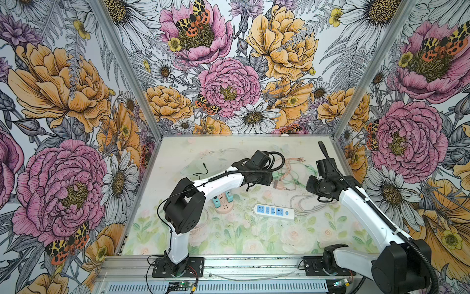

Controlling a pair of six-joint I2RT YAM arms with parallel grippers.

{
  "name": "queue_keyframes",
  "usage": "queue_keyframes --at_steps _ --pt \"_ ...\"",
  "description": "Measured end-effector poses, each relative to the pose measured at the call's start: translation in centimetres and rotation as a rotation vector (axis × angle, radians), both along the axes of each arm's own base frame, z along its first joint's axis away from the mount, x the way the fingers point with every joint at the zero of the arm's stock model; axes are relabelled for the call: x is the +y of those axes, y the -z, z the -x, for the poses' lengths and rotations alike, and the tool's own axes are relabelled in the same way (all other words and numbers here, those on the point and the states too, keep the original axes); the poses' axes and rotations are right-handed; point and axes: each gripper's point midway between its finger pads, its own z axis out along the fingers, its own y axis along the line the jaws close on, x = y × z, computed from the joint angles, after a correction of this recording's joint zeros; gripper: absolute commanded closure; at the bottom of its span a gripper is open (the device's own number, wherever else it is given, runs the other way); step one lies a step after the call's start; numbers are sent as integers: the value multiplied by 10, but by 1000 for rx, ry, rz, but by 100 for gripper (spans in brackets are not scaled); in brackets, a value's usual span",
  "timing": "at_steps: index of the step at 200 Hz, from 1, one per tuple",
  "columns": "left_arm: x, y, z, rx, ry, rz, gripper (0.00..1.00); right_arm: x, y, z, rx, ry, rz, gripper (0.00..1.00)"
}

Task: Insert plugs into power strip
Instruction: Pick up the power cord from the top-right of the table.

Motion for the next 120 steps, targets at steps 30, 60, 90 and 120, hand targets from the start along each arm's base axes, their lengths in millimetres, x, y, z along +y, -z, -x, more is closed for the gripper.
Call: queue_keyframes --at_steps 30,60,90,120 --pt "-3 5 -1 5 0 3 50 4 10 -16 5 -12 -14 78" --pt "-5 5 -2 2 -2 17 51 11 17 -35 2 -29 -34 78" --pt "-5 12 -1 11 -11 26 51 18 13 -58 -39 -45 -58 77" --pt "1 26 5 33 -20 12 51 26 6 -82 -84 -62 -82 70"
